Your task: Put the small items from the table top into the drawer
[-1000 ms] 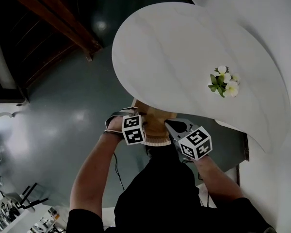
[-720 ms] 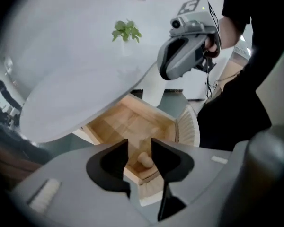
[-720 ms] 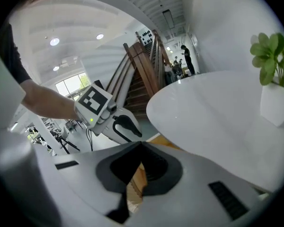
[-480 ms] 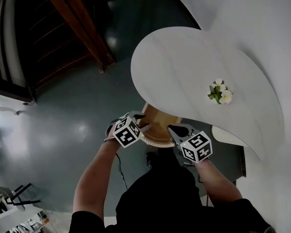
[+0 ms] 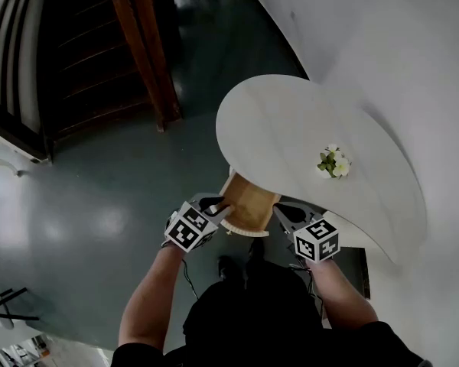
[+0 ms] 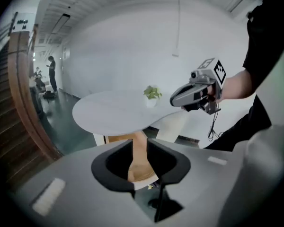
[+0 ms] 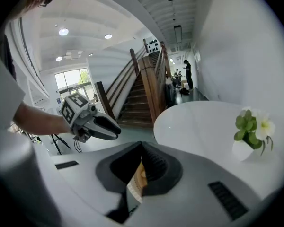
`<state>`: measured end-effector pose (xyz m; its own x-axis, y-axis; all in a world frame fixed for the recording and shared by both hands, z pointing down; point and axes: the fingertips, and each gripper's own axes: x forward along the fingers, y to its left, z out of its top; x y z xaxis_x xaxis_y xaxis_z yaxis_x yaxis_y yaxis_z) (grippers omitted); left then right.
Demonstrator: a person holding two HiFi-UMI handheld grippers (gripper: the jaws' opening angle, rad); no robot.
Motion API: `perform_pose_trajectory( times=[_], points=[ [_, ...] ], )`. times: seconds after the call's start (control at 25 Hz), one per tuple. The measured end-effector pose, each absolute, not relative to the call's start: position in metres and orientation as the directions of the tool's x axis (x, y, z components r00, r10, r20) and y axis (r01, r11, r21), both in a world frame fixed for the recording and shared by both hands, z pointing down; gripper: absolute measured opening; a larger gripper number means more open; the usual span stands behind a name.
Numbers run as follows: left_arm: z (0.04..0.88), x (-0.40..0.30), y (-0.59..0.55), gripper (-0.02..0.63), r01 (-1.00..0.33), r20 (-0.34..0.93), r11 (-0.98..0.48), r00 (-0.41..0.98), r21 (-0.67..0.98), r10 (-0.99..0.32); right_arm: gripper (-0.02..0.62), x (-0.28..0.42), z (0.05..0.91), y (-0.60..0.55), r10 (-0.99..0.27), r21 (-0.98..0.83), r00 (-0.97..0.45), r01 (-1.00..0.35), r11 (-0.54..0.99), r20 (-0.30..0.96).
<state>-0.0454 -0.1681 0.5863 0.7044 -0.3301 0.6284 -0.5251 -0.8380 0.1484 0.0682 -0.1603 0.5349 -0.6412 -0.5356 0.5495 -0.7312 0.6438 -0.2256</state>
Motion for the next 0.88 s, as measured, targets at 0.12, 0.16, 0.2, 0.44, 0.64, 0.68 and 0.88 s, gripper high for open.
perform_pose_trajectory(
  times=[0.12,0.16,0.2,0.44,0.64,0.68,0.88],
  points=[
    [0.563,-0.044,-0.161,0.088,-0.570,0.547,-0.800,0.736,0.185,-0.398,0.011,0.072,0.522,-0.165,-0.552,-0.224,-0.649,-0.730,0.645,0.524],
    [0.555,-0.043,-0.159,0.065,-0.582,0.522,-0.788,0.745,0.203,-0.416,0.011,0.072,0.517,-0.165,-0.555,-0.225,-0.655,-0.727,0.649,0.513],
    [0.548,-0.043,-0.156,0.049,-0.592,0.502,-0.777,0.750,0.217,-0.431,0.011,0.071,0.513,-0.165,-0.557,-0.224,-0.662,-0.721,0.655,0.502],
    [0.506,-0.034,-0.149,0.028,-0.665,0.443,-0.725,0.713,0.180,-0.544,0.011,0.087,0.491,-0.158,-0.539,-0.219,-0.718,-0.668,0.711,0.440],
    [0.478,-0.007,-0.144,0.011,-0.733,0.402,-0.668,0.654,0.128,-0.641,0.011,0.131,0.487,-0.137,-0.476,-0.208,-0.772,-0.593,0.778,0.421],
    [0.474,-0.001,-0.141,0.011,-0.745,0.395,-0.655,0.644,0.129,-0.655,0.011,0.141,0.486,-0.134,-0.472,-0.208,-0.778,-0.585,0.784,0.414],
    [0.456,0.028,-0.126,0.011,-0.802,0.380,-0.586,0.581,0.117,-0.720,0.009,0.186,0.466,-0.131,-0.488,-0.224,-0.805,-0.573,0.789,0.338]
  ],
)
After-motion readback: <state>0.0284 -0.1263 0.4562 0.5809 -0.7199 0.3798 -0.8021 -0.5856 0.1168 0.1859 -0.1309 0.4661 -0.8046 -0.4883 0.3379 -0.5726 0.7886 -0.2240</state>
